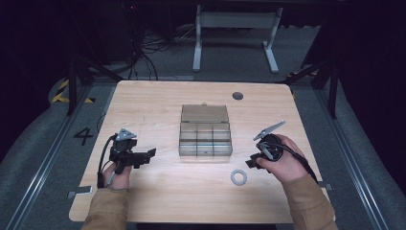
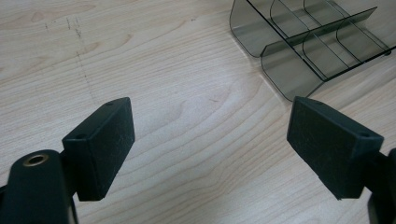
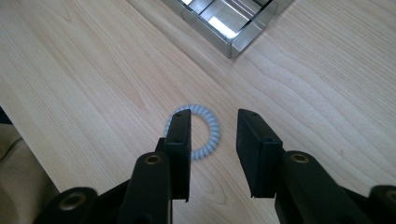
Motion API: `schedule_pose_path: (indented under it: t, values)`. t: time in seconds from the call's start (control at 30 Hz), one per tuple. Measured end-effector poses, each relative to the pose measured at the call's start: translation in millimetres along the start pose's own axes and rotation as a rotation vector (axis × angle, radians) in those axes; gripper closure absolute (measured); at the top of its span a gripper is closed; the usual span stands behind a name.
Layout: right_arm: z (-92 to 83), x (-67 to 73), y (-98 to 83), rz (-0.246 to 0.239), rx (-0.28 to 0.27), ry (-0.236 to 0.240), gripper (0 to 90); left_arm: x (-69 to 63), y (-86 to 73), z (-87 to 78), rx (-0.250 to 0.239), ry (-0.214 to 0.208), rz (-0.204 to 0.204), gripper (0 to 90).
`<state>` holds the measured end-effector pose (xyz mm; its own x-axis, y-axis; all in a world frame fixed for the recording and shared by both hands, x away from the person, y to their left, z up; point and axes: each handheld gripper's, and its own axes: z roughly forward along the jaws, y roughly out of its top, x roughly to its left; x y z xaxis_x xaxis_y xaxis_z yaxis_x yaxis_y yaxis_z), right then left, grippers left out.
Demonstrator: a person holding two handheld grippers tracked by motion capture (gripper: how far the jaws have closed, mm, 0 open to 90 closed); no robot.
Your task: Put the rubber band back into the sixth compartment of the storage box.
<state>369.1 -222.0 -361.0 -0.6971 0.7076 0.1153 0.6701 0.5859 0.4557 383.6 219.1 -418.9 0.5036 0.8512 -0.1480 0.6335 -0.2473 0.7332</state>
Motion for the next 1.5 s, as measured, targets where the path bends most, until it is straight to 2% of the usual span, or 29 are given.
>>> schedule_pose_path:
  t: [0.2,0.57,0.8,1.27,1.5]
  values:
    - [5.4,1.5,0.3,0.017,-0.012,0.034,61.8,0.3,-0.2,0.2,-0.008,0.0,-0.004,15.8]
    - [22.2,-1.7,0.1,0.023,0.023,0.016,59.9,0.1,0.1,-0.4,-0.004,-0.003,-0.001,15.8]
    - [33.1,-4.7,-1.2,0.034,0.055,0.009,63.9,-0.1,0.0,0.1,-0.009,-0.001,-0.002,15.8]
    - [57.0,-5.3,-2.2,-0.011,0.128,-0.007,67.6,-0.2,0.2,-0.5,-0.005,-0.003,0.002,15.8]
    - [65.2,-5.5,-3.0,-0.013,0.148,-0.018,67.3,-0.1,0.1,-0.2,-0.008,-0.002,0.0,15.8]
